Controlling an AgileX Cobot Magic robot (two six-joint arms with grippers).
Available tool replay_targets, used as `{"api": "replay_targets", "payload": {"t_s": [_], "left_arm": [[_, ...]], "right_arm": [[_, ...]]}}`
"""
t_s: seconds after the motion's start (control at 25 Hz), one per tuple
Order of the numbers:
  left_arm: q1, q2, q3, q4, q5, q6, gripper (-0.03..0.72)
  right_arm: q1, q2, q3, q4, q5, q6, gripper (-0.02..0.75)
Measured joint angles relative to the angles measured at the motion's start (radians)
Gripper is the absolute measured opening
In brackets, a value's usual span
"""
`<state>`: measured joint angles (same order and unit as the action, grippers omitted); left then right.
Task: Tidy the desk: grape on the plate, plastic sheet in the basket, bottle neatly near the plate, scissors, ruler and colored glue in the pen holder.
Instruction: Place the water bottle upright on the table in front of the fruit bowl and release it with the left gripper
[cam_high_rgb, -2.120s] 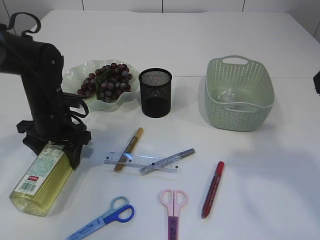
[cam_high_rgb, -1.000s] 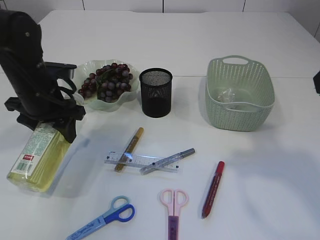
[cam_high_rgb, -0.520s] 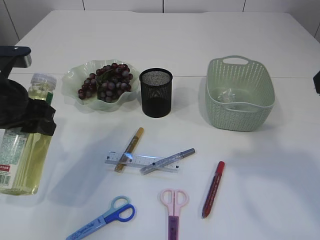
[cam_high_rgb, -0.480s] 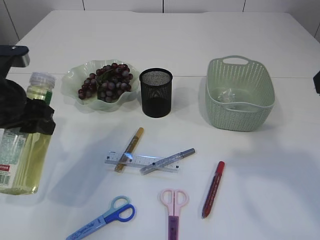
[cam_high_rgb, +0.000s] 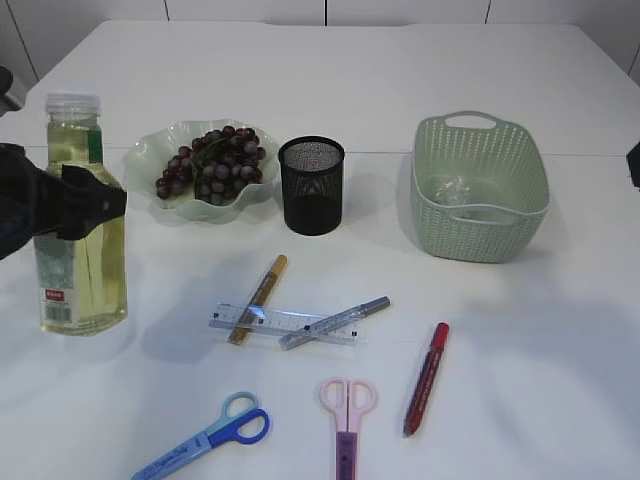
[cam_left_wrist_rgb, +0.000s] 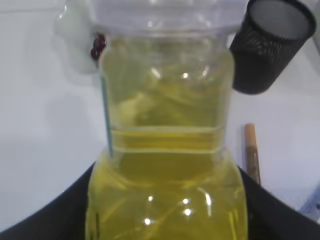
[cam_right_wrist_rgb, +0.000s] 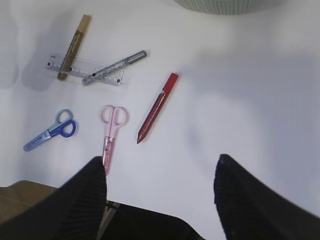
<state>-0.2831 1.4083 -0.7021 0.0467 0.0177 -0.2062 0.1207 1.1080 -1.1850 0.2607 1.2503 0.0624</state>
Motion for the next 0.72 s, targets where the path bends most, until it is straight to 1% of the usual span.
{"api": "replay_targets", "payload": {"t_s": [0.12,0.2,0.4,0.72], "left_arm": [[0.0,0.0,0.054,0.0,-0.189,0.01,0.447],[0.0,0.0,0.077,0.0,-0.289,0.038,0.447],[0.0,0.055,0.083,-0.005,-0.47,0.109,0.447],[0.0,0.212,0.083,-0.087,-0.767,0.168,0.447]], "right_arm": [[0.0,0.0,0.0,0.0,0.0,0.0,0.525],[0.0,0.0,0.0,0.0,0.0,0.0,0.525],[0.0,-0.004,0.0,0.0,0.0,0.0,0.525],[0.0,-0.033,0.002,0.0,0.0,-0.049,0.525]]}}
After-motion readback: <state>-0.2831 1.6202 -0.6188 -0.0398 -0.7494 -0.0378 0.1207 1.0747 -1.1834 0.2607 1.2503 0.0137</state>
